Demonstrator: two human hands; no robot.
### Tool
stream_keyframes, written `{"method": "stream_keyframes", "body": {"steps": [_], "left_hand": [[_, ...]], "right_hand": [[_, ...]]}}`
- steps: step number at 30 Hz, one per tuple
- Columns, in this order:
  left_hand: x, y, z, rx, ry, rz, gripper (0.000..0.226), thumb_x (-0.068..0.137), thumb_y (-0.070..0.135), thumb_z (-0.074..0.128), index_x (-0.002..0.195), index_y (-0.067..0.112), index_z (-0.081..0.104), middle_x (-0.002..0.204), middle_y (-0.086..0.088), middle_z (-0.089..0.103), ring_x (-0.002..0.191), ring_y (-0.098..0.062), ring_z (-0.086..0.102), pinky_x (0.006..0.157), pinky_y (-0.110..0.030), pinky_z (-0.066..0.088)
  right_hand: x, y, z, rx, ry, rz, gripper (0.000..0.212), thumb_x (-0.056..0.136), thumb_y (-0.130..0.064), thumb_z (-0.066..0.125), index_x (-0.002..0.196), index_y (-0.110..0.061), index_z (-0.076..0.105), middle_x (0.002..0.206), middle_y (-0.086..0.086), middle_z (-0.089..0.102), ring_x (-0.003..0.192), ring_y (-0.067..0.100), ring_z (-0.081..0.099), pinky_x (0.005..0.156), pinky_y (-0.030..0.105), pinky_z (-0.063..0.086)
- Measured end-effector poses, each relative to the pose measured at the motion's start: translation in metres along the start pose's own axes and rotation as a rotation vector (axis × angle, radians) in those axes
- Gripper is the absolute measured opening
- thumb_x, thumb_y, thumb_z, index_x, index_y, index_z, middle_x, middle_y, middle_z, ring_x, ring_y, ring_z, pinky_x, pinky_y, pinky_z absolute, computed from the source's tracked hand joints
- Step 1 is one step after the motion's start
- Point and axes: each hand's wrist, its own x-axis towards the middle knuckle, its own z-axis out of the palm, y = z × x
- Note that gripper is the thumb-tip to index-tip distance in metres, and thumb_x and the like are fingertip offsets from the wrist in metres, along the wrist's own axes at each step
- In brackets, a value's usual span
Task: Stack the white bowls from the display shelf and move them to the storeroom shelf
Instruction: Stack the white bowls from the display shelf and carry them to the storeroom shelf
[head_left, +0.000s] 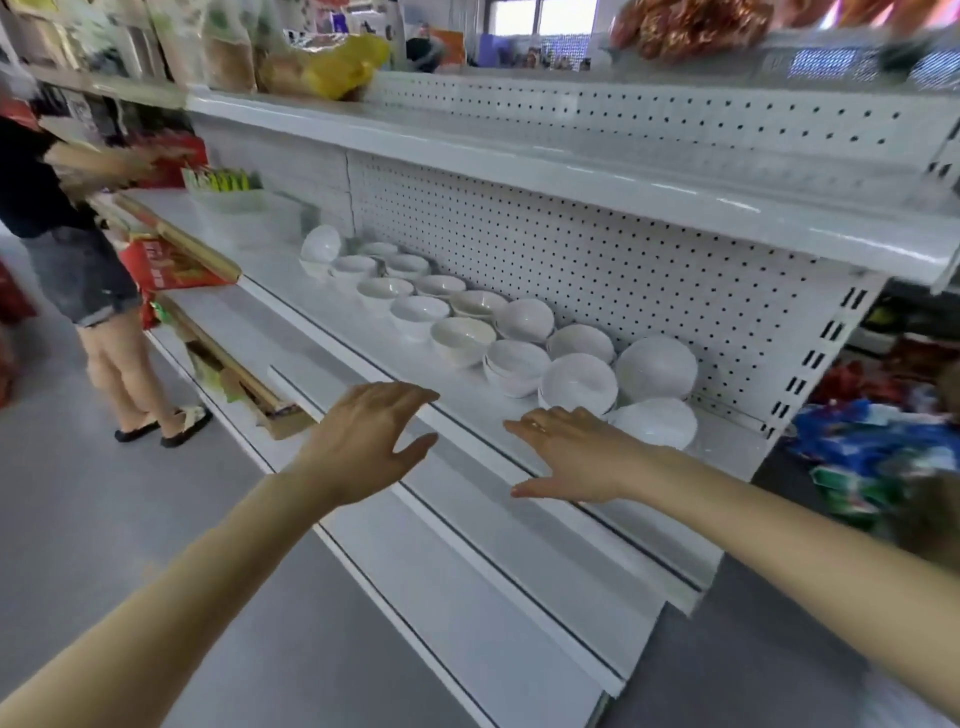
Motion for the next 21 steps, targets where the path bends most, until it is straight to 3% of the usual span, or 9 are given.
{"method": "stream_keyframes", "body": {"steps": [4, 12, 16, 21], "left_hand": [[0.033, -0.025, 0.023, -0.006, 0.009, 0.082, 0.052, 0.089, 0.052, 0.044, 0.124, 0.018, 0.062, 0.119, -0.004, 0.069, 0.106, -0.027, 0.066, 0.093, -0.039, 0.05], [0.113, -0.09, 0.034, 0.093, -0.087, 0.227, 0.063, 0.087, 0.057, 0.035, 0.129, 0.017, 0.059, 0.125, -0.008, 0.066, 0.113, -0.03, 0.063, 0.098, -0.042, 0.047], [0.162, -0.124, 0.023, 0.085, -0.051, 0.276, 0.064, 0.087, 0.057, 0.035, 0.131, 0.017, 0.056, 0.129, -0.007, 0.063, 0.117, -0.029, 0.059, 0.098, -0.04, 0.045], [0.195, -0.144, 0.054, -0.082, -0.026, 0.277, 0.065, 0.086, 0.059, 0.037, 0.128, 0.013, 0.059, 0.125, -0.008, 0.065, 0.11, -0.03, 0.063, 0.09, -0.039, 0.05]], "right_hand": [[0.036, 0.021, -0.001, 0.041, -0.011, 0.079, 0.083, 0.09, -0.064, 0.042, 0.153, -0.02, 0.009, 0.158, 0.003, 0.017, 0.142, 0.023, 0.02, 0.113, 0.036, 0.022], [0.105, 0.044, 0.014, 0.15, 0.022, 0.187, 0.083, 0.089, -0.065, 0.042, 0.152, -0.021, 0.012, 0.156, 0.003, 0.021, 0.14, 0.023, 0.024, 0.109, 0.035, 0.025], [0.136, 0.063, 0.007, 0.198, 0.053, 0.264, 0.082, 0.089, -0.063, 0.046, 0.152, -0.022, 0.014, 0.155, 0.002, 0.023, 0.142, 0.022, 0.021, 0.113, 0.037, 0.024], [0.162, 0.072, 0.011, 0.315, 0.076, 0.374, 0.079, 0.089, -0.06, 0.049, 0.151, -0.022, 0.018, 0.156, 0.004, 0.023, 0.143, 0.023, 0.022, 0.114, 0.04, 0.025]]}}
